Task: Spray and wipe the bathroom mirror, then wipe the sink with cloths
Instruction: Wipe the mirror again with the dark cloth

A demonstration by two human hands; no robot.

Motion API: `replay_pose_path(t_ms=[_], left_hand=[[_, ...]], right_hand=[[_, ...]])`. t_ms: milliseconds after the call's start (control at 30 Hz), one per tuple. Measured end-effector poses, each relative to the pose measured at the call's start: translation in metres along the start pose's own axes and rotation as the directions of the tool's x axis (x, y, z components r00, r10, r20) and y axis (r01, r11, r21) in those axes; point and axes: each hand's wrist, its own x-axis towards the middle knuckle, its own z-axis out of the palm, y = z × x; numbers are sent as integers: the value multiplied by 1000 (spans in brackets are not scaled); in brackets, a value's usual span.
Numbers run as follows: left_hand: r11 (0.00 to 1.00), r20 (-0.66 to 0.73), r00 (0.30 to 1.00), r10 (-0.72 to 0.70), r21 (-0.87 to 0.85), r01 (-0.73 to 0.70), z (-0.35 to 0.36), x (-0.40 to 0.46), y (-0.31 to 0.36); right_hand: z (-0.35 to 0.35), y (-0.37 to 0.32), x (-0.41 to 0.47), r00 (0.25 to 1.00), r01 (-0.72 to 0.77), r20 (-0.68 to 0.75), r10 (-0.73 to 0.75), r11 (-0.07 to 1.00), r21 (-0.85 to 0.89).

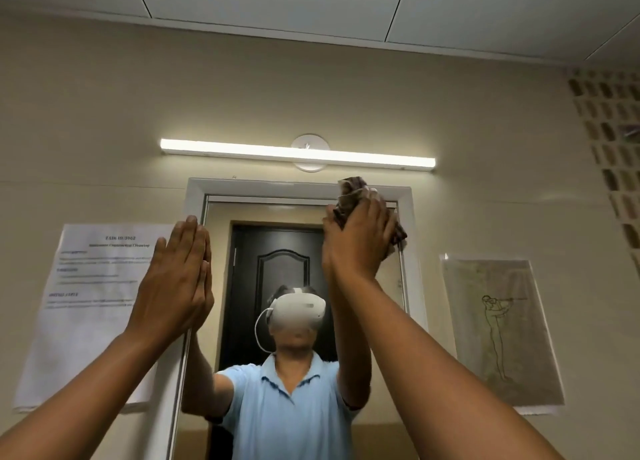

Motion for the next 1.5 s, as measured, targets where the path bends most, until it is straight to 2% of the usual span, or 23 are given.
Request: replay_pose_path(t_ms=[100, 200, 300, 400, 467, 600, 700, 800, 933, 1033, 1200, 1367, 1500], left_hand=[[1000, -14, 1000, 17, -9, -17, -5, -1, -1], [999, -7, 999, 38, -3, -38, -5, -1, -4], [999, -14, 999, 50, -5, -50, -6, -1, -5], [998, -20, 998, 54, -20, -54, -6, -2, -5], [998, -22, 998, 55, -22, -55, -5, -2, -4], [998, -24, 998, 50, -33, -51, -5, -2, -4], [998, -18, 998, 52, -32, -53, -6, -2, -4], [999, -17, 999, 36, -35, -37, -8, -3, -2], [998, -20, 1000, 5, -64, -6, -10, -3, 0], [996, -16, 1000, 5, -85, -6, -12, -4, -3], [993, -6, 1000, 16, -121, -16, -14, -5, -6], [982, -13, 1000, 6, -191, -8, -14, -6, -5], [963, -37, 999, -16, -271, 6, -14, -8, -5]], right_hand=[[12, -21, -18, 970, 176, 188, -153, 978, -114], [21, -34, -37, 823, 501, 382, -420, 854, -140], [21, -25, -34, 657, 714, 444, -609, 693, -106], [9, -3, -17, 587, 785, 466, -662, 607, -128], [0, 15, -4, 617, 768, 471, -630, 614, -185], [-14, 54, 12, 778, 611, 406, -479, 725, -317], [-13, 73, 13, 867, 468, 349, -355, 820, -328], [-9, 74, 6, 927, 339, 264, -266, 895, -290], [-7, 56, -15, 959, 262, 198, -203, 903, -339], [2, 27, -34, 944, 293, 234, -231, 914, -279], [33, -33, -56, 847, 494, 340, -409, 842, -218], [58, -89, -65, 733, 627, 443, -517, 766, -143], [67, -106, -71, 725, 627, 447, -525, 770, -113]])
